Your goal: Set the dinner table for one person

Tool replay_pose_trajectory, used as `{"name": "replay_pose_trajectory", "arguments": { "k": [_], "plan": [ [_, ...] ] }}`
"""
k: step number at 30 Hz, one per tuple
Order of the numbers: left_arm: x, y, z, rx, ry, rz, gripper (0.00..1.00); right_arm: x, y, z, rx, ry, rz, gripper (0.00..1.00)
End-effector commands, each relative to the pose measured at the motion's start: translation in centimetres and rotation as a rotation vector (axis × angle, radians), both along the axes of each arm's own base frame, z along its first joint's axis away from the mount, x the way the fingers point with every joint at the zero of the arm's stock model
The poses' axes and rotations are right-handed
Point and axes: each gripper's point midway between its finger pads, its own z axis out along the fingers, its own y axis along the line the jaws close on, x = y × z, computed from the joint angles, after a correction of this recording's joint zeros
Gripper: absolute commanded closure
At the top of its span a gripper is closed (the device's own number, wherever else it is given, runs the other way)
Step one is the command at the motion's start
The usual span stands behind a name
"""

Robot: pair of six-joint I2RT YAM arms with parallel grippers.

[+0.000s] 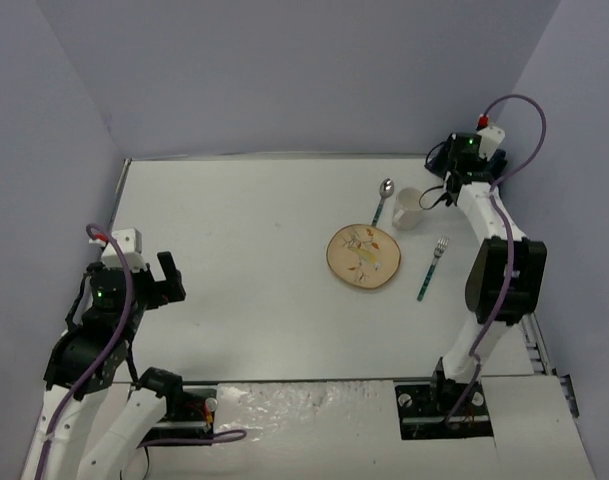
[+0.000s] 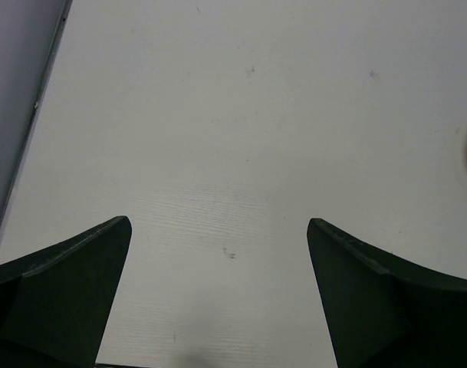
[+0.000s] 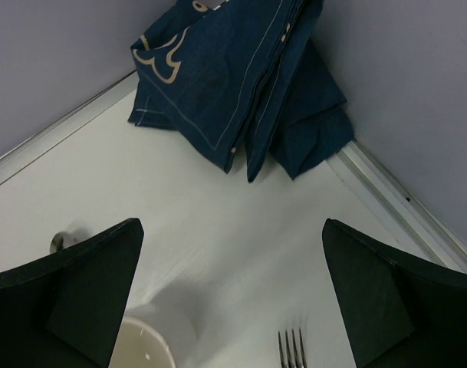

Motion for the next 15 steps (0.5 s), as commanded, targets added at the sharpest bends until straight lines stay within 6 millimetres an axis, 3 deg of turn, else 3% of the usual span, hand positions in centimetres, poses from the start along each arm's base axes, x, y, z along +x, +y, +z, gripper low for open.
{"name": "replay_pose_trajectory", "arguments": {
  "k": [1, 2, 6, 9, 15],
  "plan": [
    [2.4, -1.0, 0.4, -0.050, -0.036, 0.012, 0.03, 4.8, -3.8, 1.1, -0.035, -0.117, -0.044, 0.00],
    [2.8, -0.9, 0.5, -0.051, -0.037, 0.027, 0.03, 5.6, -4.1, 1.5, -0.034, -0.133, -0.041, 0.00],
    [4.1, -1.1, 0.4, -0.046, -0.014, 0.044, 0.03, 8.2, -6.2, -0.1, -0.050, -0.124, -0.048, 0.00],
    [5.3, -1.3, -0.1, -0.039, 0.010, 0.056, 0.03, 10.2, -7.4, -2.7, -0.063, -0.099, -0.044, 0.00],
    [6.6, -1.7, -1.4, -0.072, 0.046, 0.097, 0.03, 13.4, -8.5, -5.4, -0.087, -0.097, -0.027, 0.00]
  ]
}}
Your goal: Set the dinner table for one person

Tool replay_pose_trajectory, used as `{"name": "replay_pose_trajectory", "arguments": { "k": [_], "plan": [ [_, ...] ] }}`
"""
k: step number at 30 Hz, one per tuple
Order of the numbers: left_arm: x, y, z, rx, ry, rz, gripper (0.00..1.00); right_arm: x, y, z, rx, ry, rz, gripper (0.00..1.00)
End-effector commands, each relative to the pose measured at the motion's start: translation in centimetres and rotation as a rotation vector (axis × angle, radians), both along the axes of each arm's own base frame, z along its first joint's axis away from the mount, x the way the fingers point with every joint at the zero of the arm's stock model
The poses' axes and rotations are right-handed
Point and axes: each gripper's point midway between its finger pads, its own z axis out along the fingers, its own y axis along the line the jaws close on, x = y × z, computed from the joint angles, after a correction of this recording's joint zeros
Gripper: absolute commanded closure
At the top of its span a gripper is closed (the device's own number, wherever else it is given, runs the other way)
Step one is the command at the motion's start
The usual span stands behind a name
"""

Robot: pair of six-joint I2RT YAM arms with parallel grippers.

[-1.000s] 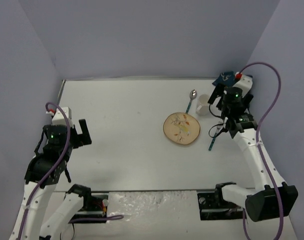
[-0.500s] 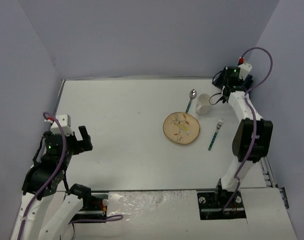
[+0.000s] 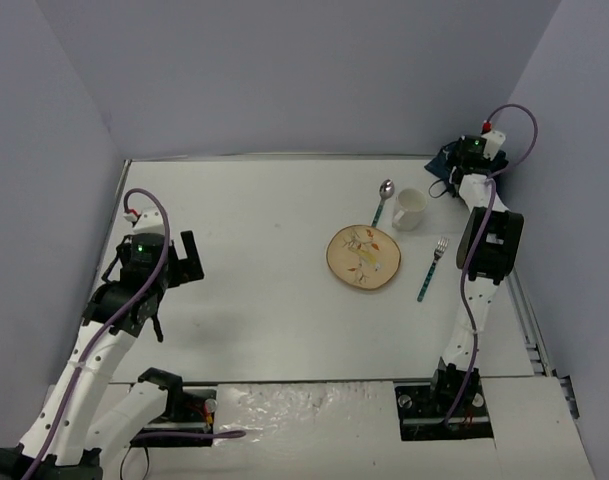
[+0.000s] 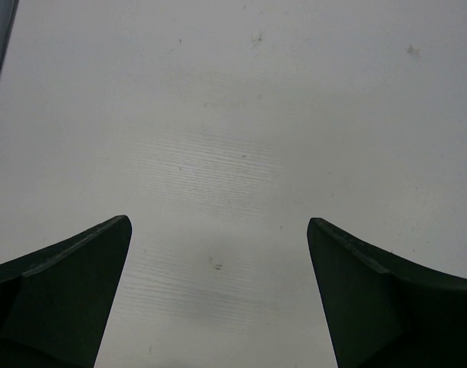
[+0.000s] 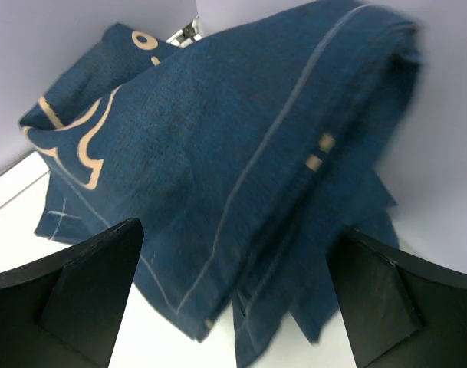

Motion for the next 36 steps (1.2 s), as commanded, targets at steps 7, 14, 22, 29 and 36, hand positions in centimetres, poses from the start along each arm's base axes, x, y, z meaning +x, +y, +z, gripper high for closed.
{"name": "replay_pose_trajectory", "arguments": {
  "k": [7, 14, 22, 29, 36],
  "plan": [
    [2.9, -0.6, 0.9, -0.054, -0.048, 0.070, 0.03, 4.9, -1.0, 1.5, -0.053, -0.138, 0.025, 0.17],
    [3.7, -0.8, 0.8, -0.049, -0.042, 0.068, 0.03, 5.4, -1.1, 3.8, -0.101, -0.181, 0.036, 0.89],
    [4.1, -1.4, 2.6, -0.051, -0.067, 0.022, 0.03, 4.6, 4.4, 14.7, -0.283, -0.251, 0.148, 1.00],
    [3.7, -1.4, 5.2, -0.050, -0.093, 0.001, 0.03, 2.5, 16.2, 27.2, -0.379, -0.431, 0.319, 1.00],
    [2.1, -1.7, 7.1, -0.105, -0.153, -0.021, 0.03, -1.4, 29.9, 35.3, -0.457, -0.560, 0.576, 1.00]
  ]
}}
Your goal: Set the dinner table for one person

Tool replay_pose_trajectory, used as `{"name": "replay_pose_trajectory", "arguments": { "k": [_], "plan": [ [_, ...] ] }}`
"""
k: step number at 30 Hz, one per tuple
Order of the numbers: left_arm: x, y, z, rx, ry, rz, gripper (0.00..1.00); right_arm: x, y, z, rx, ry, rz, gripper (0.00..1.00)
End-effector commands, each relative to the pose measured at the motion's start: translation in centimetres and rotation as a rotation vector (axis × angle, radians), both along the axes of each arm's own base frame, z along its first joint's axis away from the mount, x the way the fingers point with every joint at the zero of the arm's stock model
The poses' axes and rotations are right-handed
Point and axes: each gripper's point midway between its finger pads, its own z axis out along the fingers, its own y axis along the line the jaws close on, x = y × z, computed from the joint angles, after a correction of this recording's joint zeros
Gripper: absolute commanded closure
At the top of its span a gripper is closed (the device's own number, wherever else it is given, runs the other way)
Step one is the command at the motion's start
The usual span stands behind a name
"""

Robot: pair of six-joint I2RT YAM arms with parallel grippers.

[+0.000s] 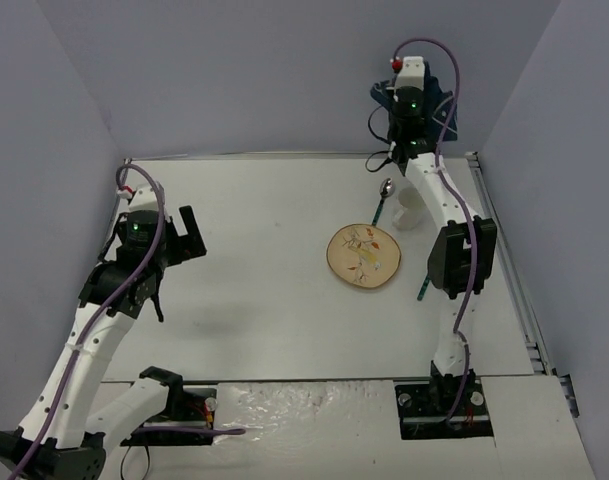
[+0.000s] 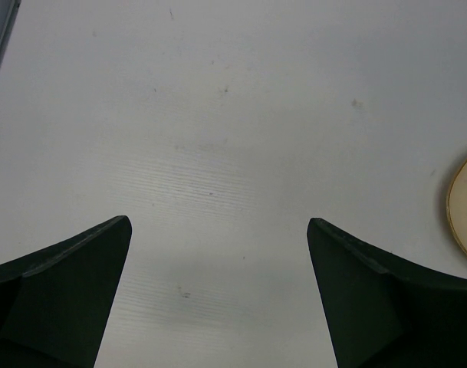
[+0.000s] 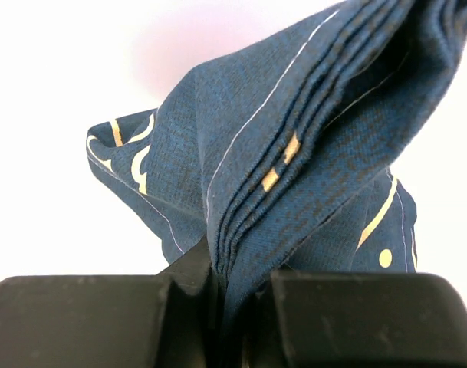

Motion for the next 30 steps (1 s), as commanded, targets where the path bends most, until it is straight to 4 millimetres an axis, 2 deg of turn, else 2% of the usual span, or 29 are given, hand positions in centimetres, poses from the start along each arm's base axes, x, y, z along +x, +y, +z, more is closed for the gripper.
{"name": "replay_pose_trajectory", "arguments": {
  "k": [1, 3, 6, 8, 9, 10, 11, 12, 14, 15, 17, 18, 20, 22, 24, 25, 26, 28, 30],
  "plan": [
    [-1.0, -0.1, 2.7, -0.034, -0.081, -0.015, 0.03, -4.1, 6.7, 10.9, -0.032, -0.213, 0.146, 1.00],
    [-1.9, 0.3, 2.9, -0.036, -0.085, -0.001, 0.03, -5.8, 11.7, 10.3, -0.023, -0.192, 0.248, 1.00],
    [-2.8, 1.0, 3.3, -0.028, -0.089, 0.014, 0.03, -8.7, 17.1, 8.7, -0.017, -0.160, 0.353, 1.00],
    [-3.6, 1.3, 3.4, -0.025, -0.086, 0.022, 0.03, -10.7, 20.6, 6.2, 0.012, -0.118, 0.418, 1.00],
    [-3.7, 1.4, 3.5, -0.027, -0.086, 0.025, 0.03, -12.1, 23.0, 4.8, 0.058, -0.092, 0.467, 0.99],
    [-4.1, 1.5, 3.7, -0.033, -0.095, 0.027, 0.03, -13.2, 24.2, 1.9, 0.061, -0.034, 0.508, 0.97],
    [-4.3, 1.5, 3.5, -0.039, -0.089, 0.032, 0.03, -14.7, 26.1, 0.7, 0.075, -0.013, 0.552, 0.96],
    [-4.6, 1.5, 3.5, -0.045, -0.090, 0.034, 0.03, -16.3, 27.5, -2.2, 0.096, 0.043, 0.583, 0.95],
    [-5.2, 1.6, 3.1, -0.057, -0.082, 0.040, 0.03, -20.1, 30.7, -6.0, 0.145, 0.112, 0.653, 0.93],
    [-5.5, 1.6, 3.1, -0.064, -0.083, 0.042, 0.03, -22.0, 31.7, -9.0, 0.178, 0.176, 0.673, 0.92],
    [-6.0, 1.7, 2.9, -0.075, -0.082, 0.044, 0.03, -25.3, 34.1, -11.4, 0.210, 0.230, 0.728, 0.87],
    [-6.2, 1.6, 2.8, -0.081, -0.080, 0.042, 0.03, -27.7, 35.3, -13.8, 0.232, 0.286, 0.755, 0.81],
    [-6.4, 1.6, 2.6, -0.088, -0.074, 0.041, 0.03, -30.4, 36.1, -16.8, 0.254, 0.374, 0.773, 0.70],
    [-6.7, 1.5, 2.5, -0.092, -0.073, 0.036, 0.03, -33.1, 36.8, -18.0, 0.242, 0.443, 0.815, 0.58],
    [-6.7, 1.4, 2.3, -0.100, -0.069, 0.032, 0.03, -33.9, 36.6, -17.6, 0.243, 0.464, 0.826, 0.38],
    [-6.6, 1.2, 2.1, -0.108, -0.064, 0.027, 0.03, -34.1, 36.1, -17.0, 0.238, 0.462, 0.824, 0.26],
    [-6.4, 1.0, 1.9, -0.114, -0.059, 0.023, 0.03, -34.3, 35.7, -15.8, 0.237, 0.449, 0.829, 0.17],
    [-6.0, 0.5, 1.4, -0.136, -0.053, 0.017, 0.03, -34.6, 34.6, -14.5, 0.208, 0.450, 0.830, 0.05],
    [-5.5, -0.2, 0.4, -0.158, -0.033, 0.007, 0.03, -34.7, 33.1, -12.8, 0.193, 0.434, 0.803, 0.01]
  ]
}}
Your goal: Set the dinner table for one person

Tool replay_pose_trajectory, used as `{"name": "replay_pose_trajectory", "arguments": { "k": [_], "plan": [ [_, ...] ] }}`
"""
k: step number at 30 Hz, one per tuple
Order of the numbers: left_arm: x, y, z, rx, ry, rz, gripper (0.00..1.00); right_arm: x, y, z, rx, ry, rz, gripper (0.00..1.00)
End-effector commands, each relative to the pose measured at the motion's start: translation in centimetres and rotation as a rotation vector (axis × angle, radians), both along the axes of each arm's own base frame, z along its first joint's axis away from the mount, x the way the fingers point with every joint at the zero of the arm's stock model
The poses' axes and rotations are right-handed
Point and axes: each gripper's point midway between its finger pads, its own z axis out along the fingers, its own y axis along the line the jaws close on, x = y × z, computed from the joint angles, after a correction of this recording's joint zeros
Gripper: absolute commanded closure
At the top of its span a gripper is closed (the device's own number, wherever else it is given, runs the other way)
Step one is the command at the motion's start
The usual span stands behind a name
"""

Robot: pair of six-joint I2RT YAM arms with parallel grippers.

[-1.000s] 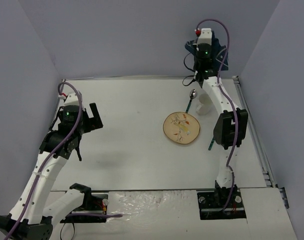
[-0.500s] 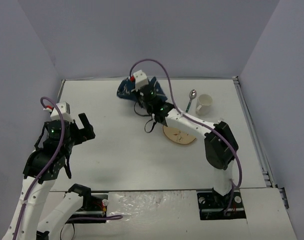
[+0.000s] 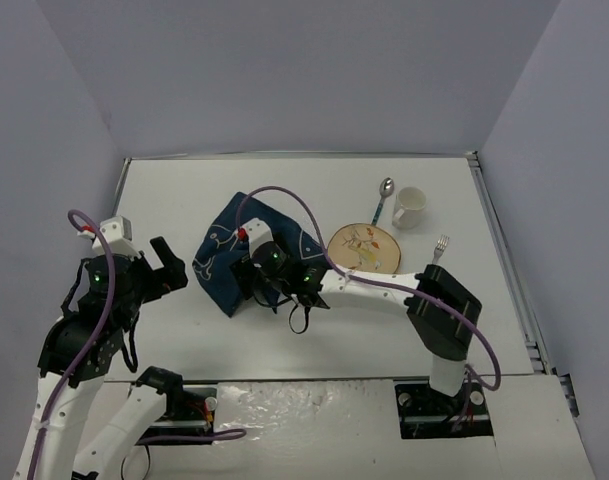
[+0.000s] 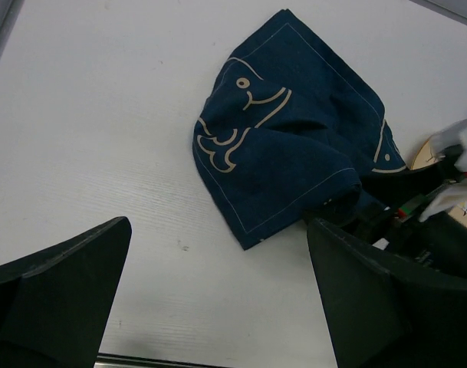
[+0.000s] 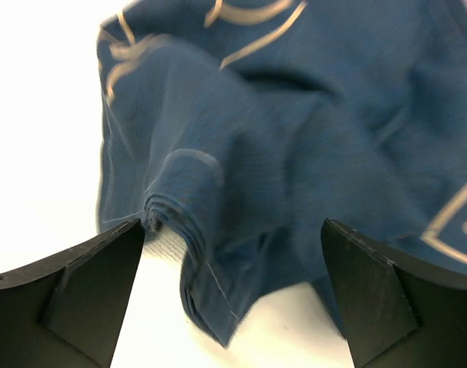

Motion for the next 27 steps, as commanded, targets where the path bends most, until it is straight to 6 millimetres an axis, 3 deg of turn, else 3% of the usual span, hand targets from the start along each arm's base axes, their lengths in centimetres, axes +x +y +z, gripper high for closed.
{"name": "replay_pose_trajectory", "arguments": {
  "k": [1, 6, 11, 14, 20, 27],
  "plan": [
    [1.8, -1.8, -1.0, -0.066, 0.012, -0.027, 0.03, 1.3, -2.6, 10.4, 0.150, -0.115, -0.079, 0.00],
    [3.3, -2.8, -3.7, -0.089, 0.066, -0.024, 0.03, 2.5, -7.2, 10.1, 0.140, -0.076, -0.159, 0.00],
    [5.5, -3.4, -6.1, -0.098, 0.115, 0.003, 0.03, 3.0, -9.6, 8.5, 0.128, 0.009, -0.169, 0.01],
    [7.0, -3.1, -8.2, -0.080, 0.156, 0.056, 0.03, 3.0, -10.0, 6.9, 0.101, 0.052, -0.150, 0.01],
    [9.6, -2.1, -10.5, -0.052, 0.198, 0.149, 0.03, 3.0, -9.8, 4.5, 0.073, 0.122, -0.130, 0.01],
    [8.8, -1.4, -16.4, -0.162, 0.318, 0.370, 0.03, 2.4, -9.4, 4.2, 0.068, 0.136, -0.052, 0.00]
  ]
}}
